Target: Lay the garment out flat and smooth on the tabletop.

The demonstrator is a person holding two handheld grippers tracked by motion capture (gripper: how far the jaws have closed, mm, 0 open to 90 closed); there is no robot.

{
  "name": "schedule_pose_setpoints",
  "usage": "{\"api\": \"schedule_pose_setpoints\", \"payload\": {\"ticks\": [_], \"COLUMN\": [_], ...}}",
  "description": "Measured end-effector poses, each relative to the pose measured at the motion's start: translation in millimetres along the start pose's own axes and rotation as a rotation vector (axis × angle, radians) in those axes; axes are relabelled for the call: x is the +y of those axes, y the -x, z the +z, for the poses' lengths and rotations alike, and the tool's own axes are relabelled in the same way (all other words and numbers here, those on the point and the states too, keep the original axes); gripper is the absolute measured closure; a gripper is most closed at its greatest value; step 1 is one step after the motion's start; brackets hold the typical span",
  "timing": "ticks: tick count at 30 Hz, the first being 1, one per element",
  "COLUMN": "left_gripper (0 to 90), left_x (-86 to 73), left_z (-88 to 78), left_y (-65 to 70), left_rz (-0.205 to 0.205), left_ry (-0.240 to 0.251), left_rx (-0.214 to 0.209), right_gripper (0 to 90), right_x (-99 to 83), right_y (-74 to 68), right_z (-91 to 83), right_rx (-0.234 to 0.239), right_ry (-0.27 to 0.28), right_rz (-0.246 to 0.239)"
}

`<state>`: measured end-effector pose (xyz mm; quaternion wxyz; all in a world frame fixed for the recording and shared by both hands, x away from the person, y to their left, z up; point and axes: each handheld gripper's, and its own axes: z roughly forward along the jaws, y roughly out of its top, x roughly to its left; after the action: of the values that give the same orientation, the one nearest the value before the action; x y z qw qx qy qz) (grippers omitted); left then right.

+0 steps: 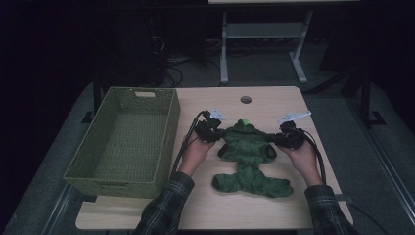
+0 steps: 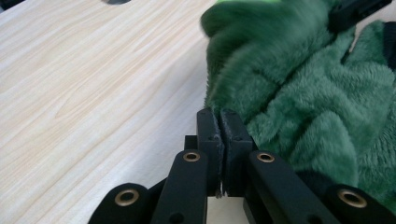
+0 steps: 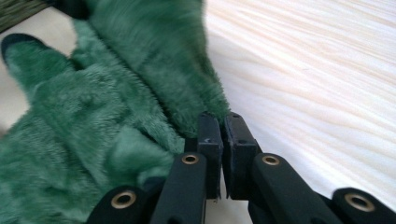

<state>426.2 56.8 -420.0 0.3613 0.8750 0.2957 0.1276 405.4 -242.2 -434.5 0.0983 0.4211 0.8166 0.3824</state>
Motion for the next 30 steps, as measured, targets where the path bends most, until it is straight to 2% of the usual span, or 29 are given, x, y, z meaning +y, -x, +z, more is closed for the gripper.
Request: {"api": "schedule_pose_setpoints", "payload": {"ticks": [5, 9, 12, 16, 18, 20, 22, 24, 26, 30], "left_gripper": [88.0, 88.0, 87.9, 86.8, 82.9, 75.8, 69.9, 64.1, 60.4, 54.5], "left_x": [-6.3, -9.7, -13.5, -17.0, -16.2, -14.4, -11.8, -9.3, -6.7, -6.2], "left_z": [18.9, 36.6, 44.2, 50.8, 50.4, 47.4, 40.6, 32.9, 23.7, 10.7], "left_y": [-8.0, -10.3, -13.2, -15.3, -16.0, -17.6, -18.6, -20.1, -20.6, -18.8], "left_rz": [-0.020, -0.016, -0.024, -0.030, -0.035, -0.047, -0.035, -0.048, -0.064, -0.074], "left_ry": [0.012, -0.006, -0.013, -0.016, -0.015, -0.014, -0.010, 0.011, 0.028, 0.038], "left_rx": [0.010, 0.032, 0.026, 0.016, 0.016, -0.007, -0.001, 0.000, -0.007, -0.019], "right_gripper": [87.6, 87.9, 87.9, 87.7, 84.0, 76.0, 72.5, 70.9, 67.6, 67.6], "right_x": [-3.2, -7.9, -8.1, -9.1, -8.8, -8.4, -7.0, -4.4, 1.9, 8.9], "right_y": [22.9, 30.5, 33.6, 35.3, 34.8, 34.3, 34.1, 33.3, 34.4, 30.9], "right_z": [15.2, 31.6, 36.0, 37.1, 37.0, 35.4, 29.3, 20.8, 12.4, -8.9], "right_rx": [-0.018, -0.058, -0.078, -0.069, -0.072, -0.085, -0.075, -0.086, -0.075, -0.095], "right_ry": [-0.013, -0.042, -0.040, -0.025, -0.028, -0.025, 0.006, 0.028, 0.019, 0.068], "right_rz": [0.077, 0.093, 0.094, 0.100, 0.092, 0.081, 0.091, 0.088, 0.096, 0.091]}}
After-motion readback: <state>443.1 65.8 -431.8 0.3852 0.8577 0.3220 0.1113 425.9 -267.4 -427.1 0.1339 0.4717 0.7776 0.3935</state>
